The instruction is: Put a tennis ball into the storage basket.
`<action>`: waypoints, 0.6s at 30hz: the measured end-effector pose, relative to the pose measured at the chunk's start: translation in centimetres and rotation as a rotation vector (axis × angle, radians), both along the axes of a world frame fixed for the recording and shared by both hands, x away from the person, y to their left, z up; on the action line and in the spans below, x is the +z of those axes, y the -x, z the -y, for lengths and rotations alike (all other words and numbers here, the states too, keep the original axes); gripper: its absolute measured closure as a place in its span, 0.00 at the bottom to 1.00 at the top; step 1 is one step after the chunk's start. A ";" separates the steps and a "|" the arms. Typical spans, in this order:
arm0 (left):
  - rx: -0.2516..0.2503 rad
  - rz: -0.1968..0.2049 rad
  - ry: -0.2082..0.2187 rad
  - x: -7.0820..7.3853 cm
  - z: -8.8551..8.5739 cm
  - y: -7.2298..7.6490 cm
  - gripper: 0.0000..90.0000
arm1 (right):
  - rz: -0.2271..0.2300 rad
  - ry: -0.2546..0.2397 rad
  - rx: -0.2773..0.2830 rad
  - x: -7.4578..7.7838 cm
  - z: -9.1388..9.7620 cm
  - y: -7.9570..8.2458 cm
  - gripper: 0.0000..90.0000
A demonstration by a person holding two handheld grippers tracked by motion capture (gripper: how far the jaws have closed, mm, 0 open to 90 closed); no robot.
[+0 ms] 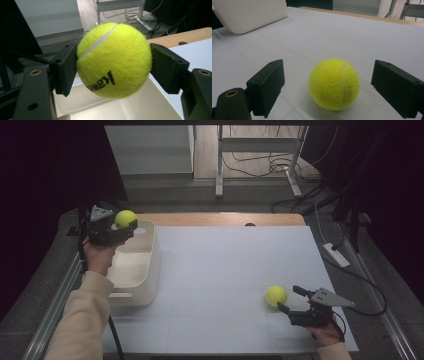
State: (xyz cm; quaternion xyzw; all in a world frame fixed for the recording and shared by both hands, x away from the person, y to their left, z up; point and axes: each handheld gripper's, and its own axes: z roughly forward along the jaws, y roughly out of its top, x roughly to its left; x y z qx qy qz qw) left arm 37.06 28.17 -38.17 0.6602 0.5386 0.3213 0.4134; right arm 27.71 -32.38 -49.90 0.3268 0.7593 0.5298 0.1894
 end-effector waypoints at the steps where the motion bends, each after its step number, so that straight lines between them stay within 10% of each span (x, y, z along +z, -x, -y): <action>1: 0.004 -0.004 -0.002 -0.1 -0.1 -0.1 0.30 | 0.001 -0.001 0.000 0.0 0.0 0.0 0.13; 18: 0.053 -0.078 -0.011 -1.2 -1.2 -1.3 0.30 | -0.003 0.000 -0.002 0.0 0.0 0.0 0.13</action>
